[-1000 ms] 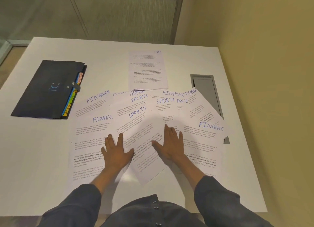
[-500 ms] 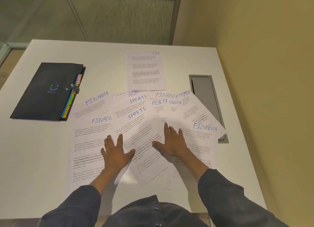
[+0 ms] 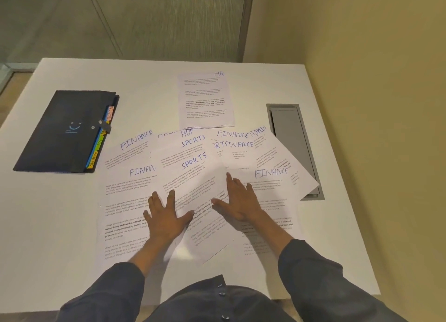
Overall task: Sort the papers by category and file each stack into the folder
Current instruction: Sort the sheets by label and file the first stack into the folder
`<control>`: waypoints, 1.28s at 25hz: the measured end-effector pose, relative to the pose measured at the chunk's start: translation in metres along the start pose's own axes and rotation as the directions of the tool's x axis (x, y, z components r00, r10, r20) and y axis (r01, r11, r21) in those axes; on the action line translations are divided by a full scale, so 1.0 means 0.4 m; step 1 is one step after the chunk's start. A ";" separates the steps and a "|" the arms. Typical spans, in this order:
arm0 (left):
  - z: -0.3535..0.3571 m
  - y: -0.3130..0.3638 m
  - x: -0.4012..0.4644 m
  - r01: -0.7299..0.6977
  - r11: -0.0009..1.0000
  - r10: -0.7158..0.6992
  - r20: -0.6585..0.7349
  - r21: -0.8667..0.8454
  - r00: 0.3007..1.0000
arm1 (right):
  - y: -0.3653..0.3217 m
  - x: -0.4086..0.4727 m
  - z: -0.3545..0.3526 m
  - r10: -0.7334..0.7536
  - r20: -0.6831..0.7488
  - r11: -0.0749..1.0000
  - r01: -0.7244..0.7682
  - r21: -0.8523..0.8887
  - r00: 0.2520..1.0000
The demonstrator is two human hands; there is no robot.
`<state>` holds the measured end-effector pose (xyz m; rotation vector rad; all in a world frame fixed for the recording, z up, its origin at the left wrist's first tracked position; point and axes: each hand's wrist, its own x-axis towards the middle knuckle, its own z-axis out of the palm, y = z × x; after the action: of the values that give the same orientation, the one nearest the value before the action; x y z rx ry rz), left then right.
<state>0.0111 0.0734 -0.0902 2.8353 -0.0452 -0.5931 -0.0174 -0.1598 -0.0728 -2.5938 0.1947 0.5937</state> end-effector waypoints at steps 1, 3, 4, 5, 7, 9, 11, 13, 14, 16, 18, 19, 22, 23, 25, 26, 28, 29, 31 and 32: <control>-0.002 -0.002 0.000 -0.001 1.000 0.001 0.003 0.003 1.000 | 0.000 0.002 -0.006 0.024 -0.049 1.000 -0.025 -0.013 0.999; -0.003 -0.006 -0.002 -0.004 1.000 0.004 0.014 0.001 1.000 | 0.017 0.006 -0.018 0.117 -0.130 0.992 -0.122 -0.028 0.985; -0.002 -0.007 -0.003 -0.004 1.000 0.004 0.016 -0.003 1.000 | 0.032 0.009 -0.023 0.163 -0.137 0.985 -0.168 -0.025 0.977; -0.001 -0.006 -0.004 -0.003 1.000 0.003 0.016 -0.008 1.000 | 0.044 0.009 -0.027 0.191 -0.113 0.981 -0.195 -0.023 0.975; -0.002 -0.003 -0.005 0.001 1.000 -0.001 0.017 -0.031 1.000 | 0.052 0.011 -0.028 0.167 -0.030 0.984 -0.169 -0.061 0.985; -0.002 0.000 -0.004 0.000 0.999 0.001 0.021 -0.055 1.000 | 0.046 0.016 -0.018 0.071 -0.023 0.986 -0.074 -0.151 0.997; -0.001 -0.001 -0.004 -0.001 0.998 0.002 0.023 -0.059 1.000 | 0.038 0.028 -0.022 -0.007 -0.101 0.982 -0.012 -0.189 0.995; 0.000 -0.004 -0.004 0.003 0.998 -0.001 0.031 -0.057 1.000 | 0.043 0.046 -0.043 0.012 -0.167 0.989 -0.037 -0.146 0.986; 0.001 -0.007 -0.003 0.005 0.998 -0.003 0.033 -0.057 0.999 | 0.054 0.058 -0.058 0.062 -0.181 0.991 -0.082 -0.108 0.981; 0.002 -0.010 0.000 0.006 0.999 -0.005 0.035 -0.044 0.999 | 0.086 0.086 -0.088 0.185 -0.192 0.979 -0.197 -0.046 0.964; 0.003 -0.012 0.002 0.005 1.000 -0.004 0.036 -0.022 0.999 | 0.109 0.107 -0.109 0.266 -0.209 0.963 -0.267 0.025 0.941; 0.004 -0.012 0.003 0.006 1.000 -0.005 0.038 -0.017 0.999 | 0.113 0.116 -0.114 0.281 -0.215 0.960 -0.273 0.065 0.935; 0.004 -0.009 0.003 0.007 1.000 -0.006 0.040 -0.008 0.999 | 0.095 0.136 -0.127 0.282 -0.241 0.954 -0.246 0.170 0.929; 0.002 -0.008 0.002 0.008 1.000 -0.007 0.043 -0.005 0.999 | 0.087 0.143 -0.131 0.291 -0.254 0.946 -0.238 0.218 0.922; -0.001 -0.006 0.004 0.009 1.000 -0.009 0.053 -0.001 0.999 | 0.070 0.153 -0.139 0.327 -0.262 0.913 -0.232 0.336 0.908; -0.003 -0.006 0.004 0.011 1.000 -0.010 0.057 -0.001 0.998 | 0.061 0.152 -0.143 0.346 -0.261 0.886 -0.222 0.407 0.901; -0.005 -0.005 0.004 0.010 1.000 -0.010 0.054 0.004 0.998 | 0.046 0.152 -0.150 0.396 -0.250 0.796 -0.195 0.572 0.884; -0.006 -0.005 0.004 0.009 1.000 -0.009 0.050 0.009 0.999 | 0.042 0.153 -0.152 0.401 -0.250 0.764 -0.171 0.622 0.881; -0.004 -0.006 0.003 0.004 1.000 -0.005 0.044 0.013 0.999 | 0.032 0.152 -0.151 0.334 -0.272 0.775 -0.099 0.625 0.902; -0.002 -0.007 0.004 0.002 1.000 -0.002 0.038 0.010 0.999 | 0.030 0.154 -0.147 0.282 -0.277 0.804 -0.069 0.591 0.918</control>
<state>0.0127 0.0760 -0.0906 2.8340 -0.0521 -0.6492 0.0568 -0.2003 -0.0582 -2.0688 0.6416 0.0830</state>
